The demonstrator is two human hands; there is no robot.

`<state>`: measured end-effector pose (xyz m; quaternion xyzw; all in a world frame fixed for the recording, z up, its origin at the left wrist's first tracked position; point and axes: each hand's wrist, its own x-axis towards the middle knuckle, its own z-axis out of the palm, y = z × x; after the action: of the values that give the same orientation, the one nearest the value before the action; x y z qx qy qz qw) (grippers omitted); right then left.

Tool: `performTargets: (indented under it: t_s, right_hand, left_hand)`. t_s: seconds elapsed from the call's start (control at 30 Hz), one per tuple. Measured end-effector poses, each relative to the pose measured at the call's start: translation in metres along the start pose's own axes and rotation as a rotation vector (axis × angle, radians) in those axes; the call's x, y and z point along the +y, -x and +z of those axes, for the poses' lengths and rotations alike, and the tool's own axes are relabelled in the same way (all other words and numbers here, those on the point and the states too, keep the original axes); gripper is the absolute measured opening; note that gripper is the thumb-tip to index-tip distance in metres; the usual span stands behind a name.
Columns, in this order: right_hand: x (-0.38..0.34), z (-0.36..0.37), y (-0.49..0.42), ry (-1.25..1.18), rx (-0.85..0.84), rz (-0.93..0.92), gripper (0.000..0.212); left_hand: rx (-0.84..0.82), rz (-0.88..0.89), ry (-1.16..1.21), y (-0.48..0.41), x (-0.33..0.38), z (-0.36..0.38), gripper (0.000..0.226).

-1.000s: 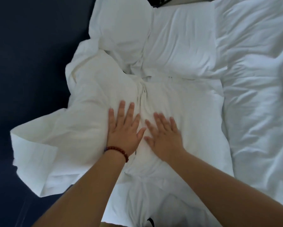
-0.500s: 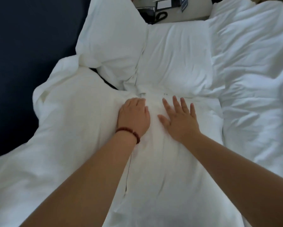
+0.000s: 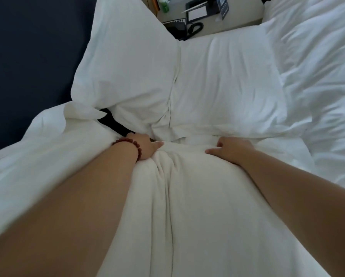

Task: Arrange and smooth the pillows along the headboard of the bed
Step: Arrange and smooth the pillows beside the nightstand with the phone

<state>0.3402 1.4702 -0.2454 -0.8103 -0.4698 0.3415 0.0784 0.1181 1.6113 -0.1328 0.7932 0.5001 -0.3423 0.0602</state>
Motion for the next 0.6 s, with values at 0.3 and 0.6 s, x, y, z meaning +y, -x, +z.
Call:
performTargets:
  t_s: [0.3,0.6]
  right_hand:
    - [0.024,0.000,0.006,-0.233,0.360,0.111,0.038]
    - [0.075,-0.018,0.087,0.041,0.625,0.247,0.044]
  left_hand:
    - [0.294,0.058,0.322,-0.004,-0.006,0.000,0.037]
    - [0.342,0.461,0.433,0.056,0.129,0.034,0.066]
